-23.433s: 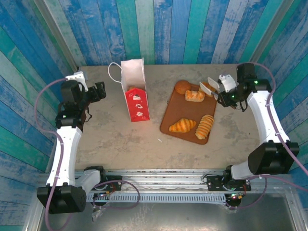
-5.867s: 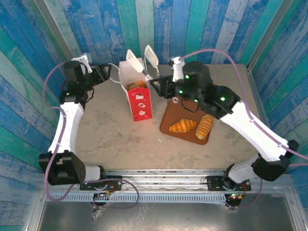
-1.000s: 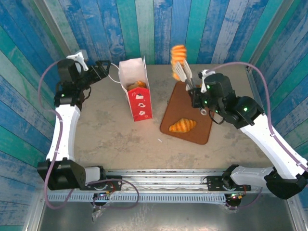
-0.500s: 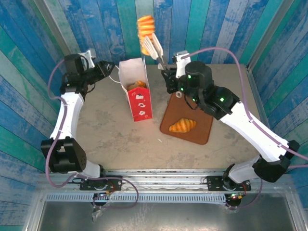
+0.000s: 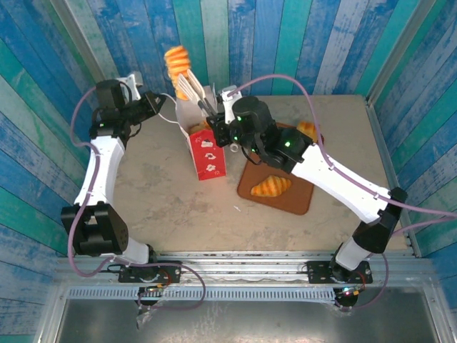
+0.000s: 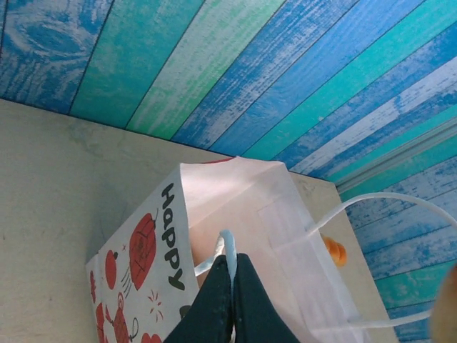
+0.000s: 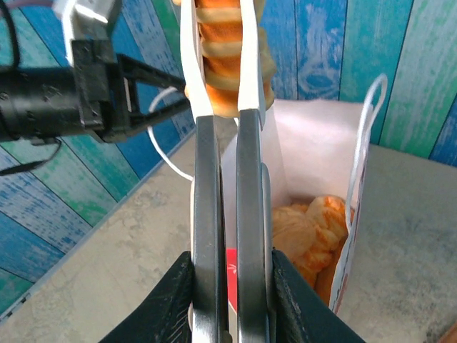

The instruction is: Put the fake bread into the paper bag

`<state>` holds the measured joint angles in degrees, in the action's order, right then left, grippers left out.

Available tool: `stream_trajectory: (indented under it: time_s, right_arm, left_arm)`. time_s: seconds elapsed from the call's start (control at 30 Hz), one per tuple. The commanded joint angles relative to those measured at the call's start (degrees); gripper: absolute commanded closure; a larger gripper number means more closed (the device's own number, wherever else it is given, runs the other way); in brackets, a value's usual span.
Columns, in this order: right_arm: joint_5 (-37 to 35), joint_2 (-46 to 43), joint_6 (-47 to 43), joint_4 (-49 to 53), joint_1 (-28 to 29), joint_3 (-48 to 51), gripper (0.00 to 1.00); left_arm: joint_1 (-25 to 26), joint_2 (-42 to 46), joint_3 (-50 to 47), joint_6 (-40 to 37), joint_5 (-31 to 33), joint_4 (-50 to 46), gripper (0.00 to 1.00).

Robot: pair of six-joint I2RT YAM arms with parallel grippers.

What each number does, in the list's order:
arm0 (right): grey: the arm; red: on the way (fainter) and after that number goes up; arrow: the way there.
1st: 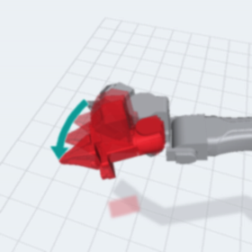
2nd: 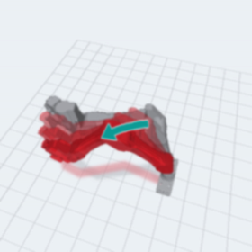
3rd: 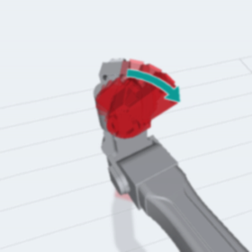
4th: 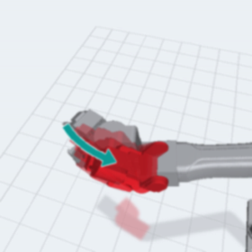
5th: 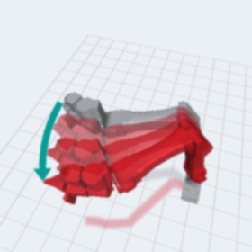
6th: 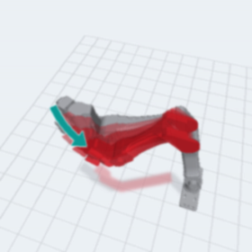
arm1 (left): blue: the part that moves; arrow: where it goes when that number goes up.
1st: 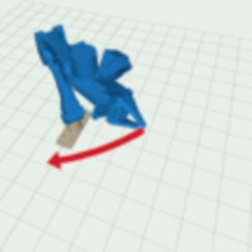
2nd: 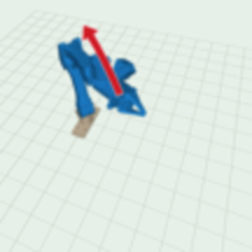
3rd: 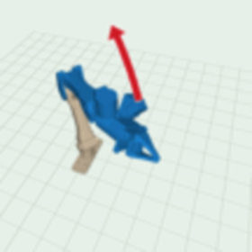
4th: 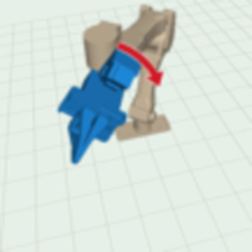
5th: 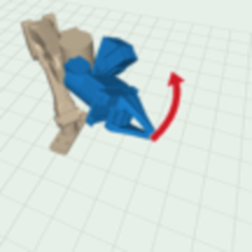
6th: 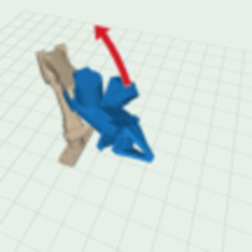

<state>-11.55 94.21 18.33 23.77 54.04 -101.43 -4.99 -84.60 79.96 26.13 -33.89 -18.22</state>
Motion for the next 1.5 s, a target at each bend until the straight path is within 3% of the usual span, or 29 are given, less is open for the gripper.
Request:
stream_trajectory:
  time_s: [0.0, 0.33, 0.87, 1.47]
  right_arm:
    - [-0.2, 0.6, 2.0, 0.0, 0.2, -3.1, 0.91]
    - [-2.7, 3.8, 4.2, 8.8, 0.1, -4.8, 0.90]
    - [-2.7, 4.7, 5.9, 15.6, -0.3, -4.7, 0.87]
    - [-2.8, 5.2, 6.5, 16.1, -0.6, -4.9, 0.59]
  left_arm:
    - [-0.2, 0.5, 1.2, -2.4, 2.8, -0.9, 1.00]
    - [-0.2, 2.7, -0.3, -4.3, 6.6, -1.9, 1.00]
    - [-0.2, 2.9, -0.8, -4.4, 6.6, -1.5, 1.00]
    - [-0.2, 2.9, -0.8, -4.4, 6.1, -1.2, 0.98]
